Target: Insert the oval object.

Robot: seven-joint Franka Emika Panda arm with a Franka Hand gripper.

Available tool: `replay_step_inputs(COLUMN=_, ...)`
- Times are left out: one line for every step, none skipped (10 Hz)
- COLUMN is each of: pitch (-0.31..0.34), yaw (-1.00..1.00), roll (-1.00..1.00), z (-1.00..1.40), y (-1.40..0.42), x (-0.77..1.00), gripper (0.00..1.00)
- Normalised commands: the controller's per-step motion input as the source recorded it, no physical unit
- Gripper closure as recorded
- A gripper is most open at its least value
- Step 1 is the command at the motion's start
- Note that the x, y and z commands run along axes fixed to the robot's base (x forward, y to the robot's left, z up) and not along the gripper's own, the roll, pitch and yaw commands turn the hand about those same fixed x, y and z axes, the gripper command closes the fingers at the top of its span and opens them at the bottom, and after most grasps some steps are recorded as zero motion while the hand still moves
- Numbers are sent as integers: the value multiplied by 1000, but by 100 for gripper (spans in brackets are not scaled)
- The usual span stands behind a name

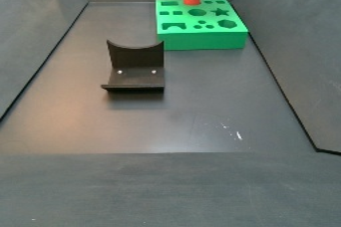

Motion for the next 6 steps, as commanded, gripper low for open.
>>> replay_step_inputs(pitch=-20, yaw=-626, roll=-124, z=-194, y=0, x=0, gripper=100)
replay_step_inputs(pitch=0, yaw=-420, roll=-70, z=-214, y=17, x=0, gripper=100)
replay_step_inputs(pitch=0, yaw=-46, roll=0, z=0, y=0, x=0, gripper=100)
replay_step_inputs(pitch=-34, yaw=0, roll=0, z=-49, y=0, x=-20, gripper=100)
replay_step_inputs(pitch=7, yaw=0, roll=13, z=0, y=0, x=0, gripper=100)
replay_step_inputs(pitch=0, yaw=0, roll=0, z=0, y=0, x=0, gripper=100)
